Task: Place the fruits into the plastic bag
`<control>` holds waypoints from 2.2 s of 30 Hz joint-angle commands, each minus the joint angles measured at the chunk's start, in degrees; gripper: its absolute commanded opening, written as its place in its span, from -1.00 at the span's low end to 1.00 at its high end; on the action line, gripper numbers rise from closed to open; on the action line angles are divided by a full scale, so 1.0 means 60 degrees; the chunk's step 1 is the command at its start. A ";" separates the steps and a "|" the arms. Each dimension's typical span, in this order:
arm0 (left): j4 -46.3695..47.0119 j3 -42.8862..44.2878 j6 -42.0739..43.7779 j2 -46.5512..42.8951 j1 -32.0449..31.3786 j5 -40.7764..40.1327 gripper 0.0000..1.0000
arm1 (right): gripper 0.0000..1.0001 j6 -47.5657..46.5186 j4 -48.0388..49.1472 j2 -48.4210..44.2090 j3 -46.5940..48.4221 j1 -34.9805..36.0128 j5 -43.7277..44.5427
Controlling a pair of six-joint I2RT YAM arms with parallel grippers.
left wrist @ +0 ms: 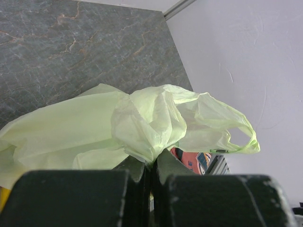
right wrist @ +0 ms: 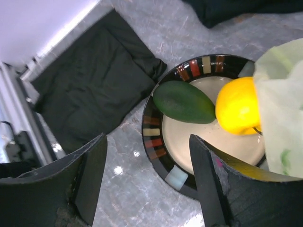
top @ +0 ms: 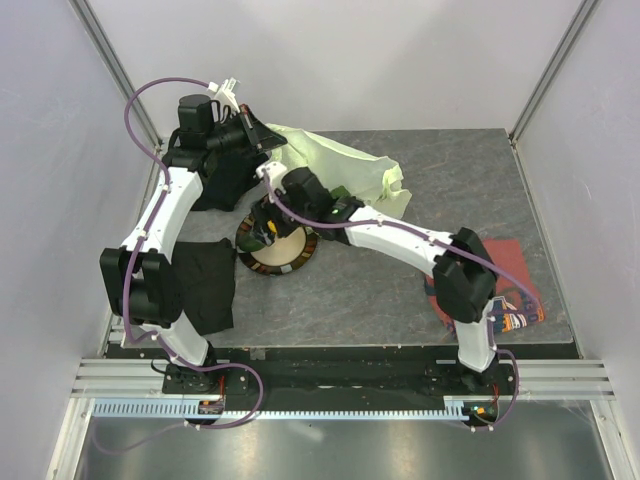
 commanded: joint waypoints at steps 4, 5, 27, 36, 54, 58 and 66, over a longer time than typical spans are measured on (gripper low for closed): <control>0.0288 -0.0002 -0.0035 -0.0316 0.0007 0.0192 -0.97 | 0.62 -0.2175 -0.0107 0.1501 0.1530 0.0417 0.0362; 0.0288 -0.0017 -0.0021 -0.0316 0.0007 0.0192 -0.97 | 0.62 -0.2281 -0.0048 0.1792 0.1633 0.0417 0.0362; 0.0258 -0.0061 0.0052 -0.0360 0.0007 0.0177 -0.97 | 0.73 -0.5197 0.0114 0.4285 0.3391 0.0417 -0.0078; 0.0273 -0.0090 0.0081 -0.0404 0.0007 0.0177 -0.97 | 0.67 -0.5124 -0.0164 0.4813 0.3524 0.0417 -0.0136; 0.0273 -0.0076 0.0081 -0.0389 0.0007 0.0162 -0.97 | -0.22 -0.4568 0.0346 0.3613 0.2177 0.0402 -0.0444; 0.0244 -0.0120 0.0125 -0.0389 0.0021 0.0133 -0.97 | -0.27 -0.4158 0.0743 0.2560 0.1474 0.0432 -0.0385; 0.0244 -0.0120 0.0140 -0.0316 0.0065 0.0104 -0.97 | -0.41 -0.3162 0.0963 -0.0077 0.0304 0.0432 -0.0372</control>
